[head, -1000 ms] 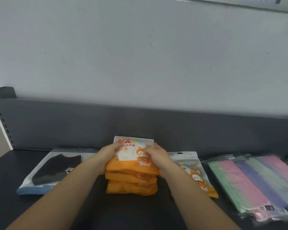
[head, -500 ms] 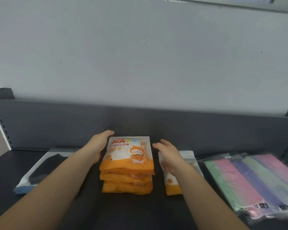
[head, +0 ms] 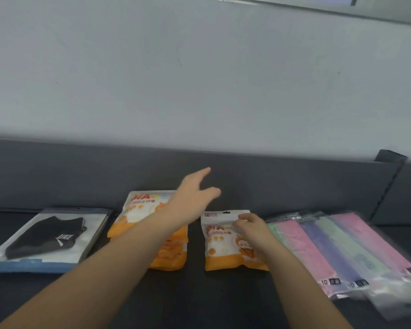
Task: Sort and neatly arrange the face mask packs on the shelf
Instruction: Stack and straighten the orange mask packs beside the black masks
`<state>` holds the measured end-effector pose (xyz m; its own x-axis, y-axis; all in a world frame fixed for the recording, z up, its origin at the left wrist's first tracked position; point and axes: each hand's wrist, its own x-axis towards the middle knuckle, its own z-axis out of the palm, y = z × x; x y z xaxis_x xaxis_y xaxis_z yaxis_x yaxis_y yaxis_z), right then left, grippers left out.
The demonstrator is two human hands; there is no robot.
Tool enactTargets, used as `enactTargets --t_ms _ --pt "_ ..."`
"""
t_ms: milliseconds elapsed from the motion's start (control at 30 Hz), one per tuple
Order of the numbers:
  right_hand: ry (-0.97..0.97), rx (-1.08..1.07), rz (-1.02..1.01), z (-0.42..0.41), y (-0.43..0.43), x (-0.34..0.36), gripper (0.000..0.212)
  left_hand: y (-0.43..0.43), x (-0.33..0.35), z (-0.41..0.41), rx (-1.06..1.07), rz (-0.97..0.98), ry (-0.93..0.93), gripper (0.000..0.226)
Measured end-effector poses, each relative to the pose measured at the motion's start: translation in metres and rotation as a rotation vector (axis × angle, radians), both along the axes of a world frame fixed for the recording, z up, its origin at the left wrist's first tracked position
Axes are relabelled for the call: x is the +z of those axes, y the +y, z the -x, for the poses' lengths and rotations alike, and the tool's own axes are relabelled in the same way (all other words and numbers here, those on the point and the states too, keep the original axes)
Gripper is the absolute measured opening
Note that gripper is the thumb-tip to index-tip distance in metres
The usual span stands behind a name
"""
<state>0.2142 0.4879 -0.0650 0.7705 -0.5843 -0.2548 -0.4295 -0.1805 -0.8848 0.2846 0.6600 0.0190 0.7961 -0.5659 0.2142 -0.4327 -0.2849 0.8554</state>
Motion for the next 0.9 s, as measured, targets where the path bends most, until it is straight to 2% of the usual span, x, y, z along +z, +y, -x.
enactTargets --t_ms 100,233,333,367,433,467,533,633,700,800,900 --pt "0.018 -0.011 -0.04 0.007 -0.013 -0.012 0.052 -0.028 -0.027 0.016 -0.083 -0.134 0.077 0.071" --pt "-0.009 -0.049 -0.165 0.019 -0.017 -0.015 0.044 -0.051 -0.072 0.024 -0.054 -0.356 0.249 0.08" --pt "0.011 -0.033 -0.084 0.026 -0.012 -0.018 0.024 -0.055 -0.097 0.025 0.073 -0.565 0.278 0.086" --pt "0.024 -0.016 -0.04 0.027 -0.012 -0.021 0.028 -0.056 -0.102 0.027 0.089 -0.594 0.291 0.087" --pt "0.039 0.002 0.009 0.022 -0.02 -0.037 0.055 -0.057 -0.106 0.031 0.088 -0.545 0.301 0.087" --pt "0.039 0.013 0.02 0.018 -0.028 -0.048 0.062 -0.059 -0.106 0.032 0.086 -0.475 0.31 0.084" --pt "0.029 0.017 0.004 0.013 -0.036 -0.058 0.058 -0.061 -0.102 0.035 0.085 -0.356 0.336 0.079" --pt "-0.007 -0.008 -0.041 0.023 -0.024 -0.038 0.043 -0.058 -0.099 0.032 0.105 -0.286 0.355 0.071" --pt "-0.046 -0.044 -0.093 0.024 -0.024 -0.033 0.04 -0.052 -0.098 0.032 0.084 -0.257 0.333 0.065" --pt "-0.065 -0.039 -0.106 0.023 -0.021 -0.033 0.044 -0.045 -0.101 0.037 0.027 -0.317 0.225 0.059" --pt "-0.047 0.011 -0.061 0.022 -0.012 -0.038 0.05 -0.041 -0.109 0.043 -0.058 -0.488 0.094 0.065"
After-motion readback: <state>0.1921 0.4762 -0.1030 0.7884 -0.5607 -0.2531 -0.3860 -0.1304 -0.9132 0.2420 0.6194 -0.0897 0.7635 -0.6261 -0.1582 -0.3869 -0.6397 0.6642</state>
